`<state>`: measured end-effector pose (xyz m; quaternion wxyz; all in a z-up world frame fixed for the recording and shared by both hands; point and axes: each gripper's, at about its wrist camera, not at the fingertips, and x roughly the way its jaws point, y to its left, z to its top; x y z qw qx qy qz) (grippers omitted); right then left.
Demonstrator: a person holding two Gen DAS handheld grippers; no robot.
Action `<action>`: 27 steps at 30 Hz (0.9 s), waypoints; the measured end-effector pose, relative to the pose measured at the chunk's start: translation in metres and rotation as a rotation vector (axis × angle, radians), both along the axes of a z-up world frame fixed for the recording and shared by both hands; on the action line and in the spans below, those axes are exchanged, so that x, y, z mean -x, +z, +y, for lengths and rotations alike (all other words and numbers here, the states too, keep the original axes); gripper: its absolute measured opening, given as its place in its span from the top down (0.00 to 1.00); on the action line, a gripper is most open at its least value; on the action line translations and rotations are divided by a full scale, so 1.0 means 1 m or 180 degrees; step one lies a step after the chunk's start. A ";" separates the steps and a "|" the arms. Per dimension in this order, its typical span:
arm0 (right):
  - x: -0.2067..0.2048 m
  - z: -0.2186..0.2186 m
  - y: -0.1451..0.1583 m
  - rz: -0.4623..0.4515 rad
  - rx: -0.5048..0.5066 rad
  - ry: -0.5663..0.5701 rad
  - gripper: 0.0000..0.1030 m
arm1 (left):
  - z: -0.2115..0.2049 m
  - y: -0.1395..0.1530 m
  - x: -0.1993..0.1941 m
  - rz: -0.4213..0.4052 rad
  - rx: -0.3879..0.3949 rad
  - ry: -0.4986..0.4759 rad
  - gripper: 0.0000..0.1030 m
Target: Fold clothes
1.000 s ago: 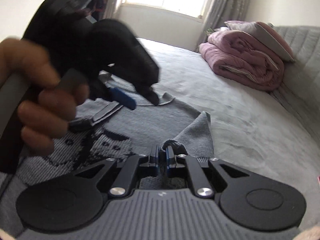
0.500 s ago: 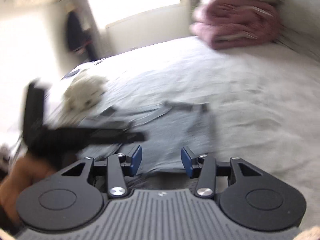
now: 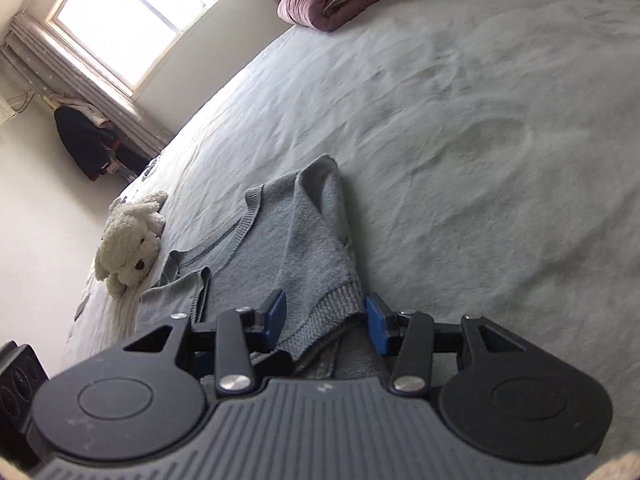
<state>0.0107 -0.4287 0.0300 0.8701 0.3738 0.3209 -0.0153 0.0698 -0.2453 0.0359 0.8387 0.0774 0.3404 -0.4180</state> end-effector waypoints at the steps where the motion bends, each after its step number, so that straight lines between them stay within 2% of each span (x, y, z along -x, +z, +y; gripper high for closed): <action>1: 0.000 0.003 0.001 -0.0069 -0.0045 0.0049 0.53 | 0.001 -0.001 0.001 -0.0016 0.0010 -0.0022 0.47; 6: -0.004 0.016 0.004 -0.0252 -0.0078 0.0204 0.53 | 0.002 -0.004 0.003 -0.0035 0.0062 -0.0043 0.40; 10: -0.001 0.016 0.015 -0.0266 0.0242 -0.0020 0.53 | 0.000 -0.003 0.005 -0.0114 0.0045 0.0005 0.40; 11: -0.001 0.016 0.016 -0.0271 0.0233 -0.0014 0.53 | -0.001 -0.004 0.004 -0.0150 0.0001 0.0036 0.41; 12: -0.001 0.016 0.016 -0.0277 0.0213 0.0000 0.53 | -0.002 -0.005 0.004 -0.0187 -0.0046 0.0067 0.44; 15: -0.003 0.015 0.015 -0.0281 0.0150 0.0038 0.53 | 0.000 -0.004 0.003 -0.0236 -0.0096 0.0155 0.65; 16: -0.003 0.016 0.014 -0.0272 0.0126 0.0049 0.53 | 0.003 -0.004 -0.001 -0.0161 -0.0052 0.0217 0.71; 17: -0.004 0.016 0.013 -0.0264 0.0103 0.0059 0.53 | 0.007 -0.004 -0.004 -0.0080 -0.0004 0.0280 0.74; 19: -0.004 0.016 0.012 -0.0258 0.0089 0.0035 0.53 | 0.013 -0.004 -0.012 0.0083 0.0084 0.0411 0.88; 20: -0.003 0.016 0.013 -0.0262 0.0103 -0.0006 0.53 | 0.017 -0.005 -0.018 0.0210 0.0169 0.0488 0.90; 24: 0.001 0.008 0.014 -0.0283 -0.0093 -0.0125 0.53 | 0.035 -0.013 -0.038 0.0820 0.0596 0.0842 0.94; 27: -0.001 0.012 0.014 -0.0235 -0.0074 -0.0055 0.53 | 0.050 -0.022 -0.050 0.1283 0.0954 0.1131 0.94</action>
